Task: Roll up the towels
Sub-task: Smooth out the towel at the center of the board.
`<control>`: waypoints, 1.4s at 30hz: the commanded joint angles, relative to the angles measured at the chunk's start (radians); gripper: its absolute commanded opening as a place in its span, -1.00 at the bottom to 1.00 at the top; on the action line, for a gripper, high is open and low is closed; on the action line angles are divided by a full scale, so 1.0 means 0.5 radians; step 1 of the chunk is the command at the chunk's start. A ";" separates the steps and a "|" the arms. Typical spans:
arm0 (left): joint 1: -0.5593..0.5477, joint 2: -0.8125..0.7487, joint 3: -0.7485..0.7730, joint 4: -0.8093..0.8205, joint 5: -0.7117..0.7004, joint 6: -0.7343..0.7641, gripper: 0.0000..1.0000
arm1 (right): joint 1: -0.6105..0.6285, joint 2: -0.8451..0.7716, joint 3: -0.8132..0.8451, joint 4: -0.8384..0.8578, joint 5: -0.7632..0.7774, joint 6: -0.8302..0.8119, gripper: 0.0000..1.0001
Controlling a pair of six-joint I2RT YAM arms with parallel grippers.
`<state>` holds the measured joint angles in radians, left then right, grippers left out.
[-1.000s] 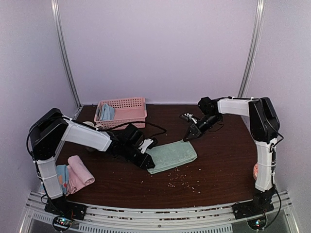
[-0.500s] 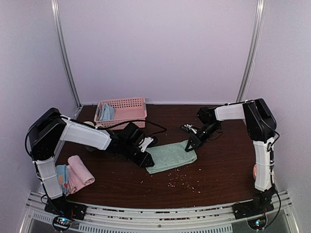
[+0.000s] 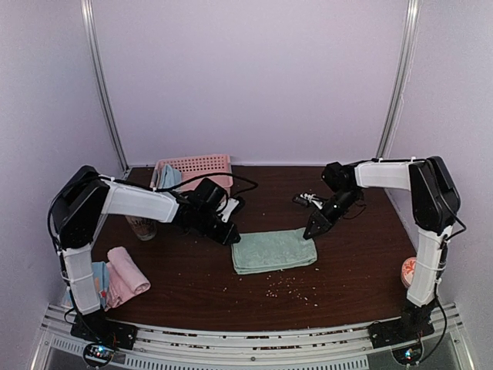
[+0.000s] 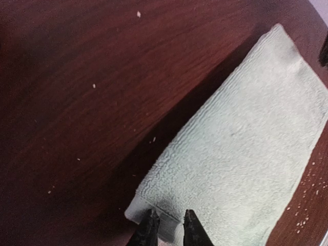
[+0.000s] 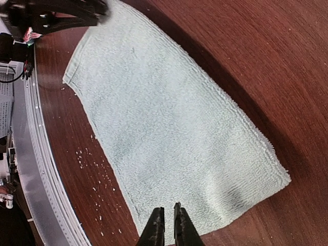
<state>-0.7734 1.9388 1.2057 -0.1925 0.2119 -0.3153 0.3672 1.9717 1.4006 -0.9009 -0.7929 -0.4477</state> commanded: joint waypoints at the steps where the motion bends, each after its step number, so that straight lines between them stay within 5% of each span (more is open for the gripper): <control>1: -0.012 0.106 0.012 -0.004 0.007 0.038 -0.63 | 0.002 0.006 -0.068 -0.102 -0.077 -0.135 -0.84; 23: -0.012 0.149 -0.046 -0.023 -0.064 0.050 -0.66 | 0.007 0.101 -0.503 -0.033 0.349 -0.180 -0.92; 29: -0.020 -0.026 -0.049 0.010 -0.065 0.064 -0.67 | 0.008 -0.095 -0.472 -0.138 0.159 -0.300 -0.91; 42: -0.188 -0.206 -0.324 0.291 0.566 0.229 -0.69 | 0.011 -0.181 -0.422 -0.189 -0.010 -0.341 -0.89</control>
<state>-0.8364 1.8088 1.0550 -0.0982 0.3882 -0.2325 0.3698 1.9003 1.1774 -0.9653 -0.7700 -0.5972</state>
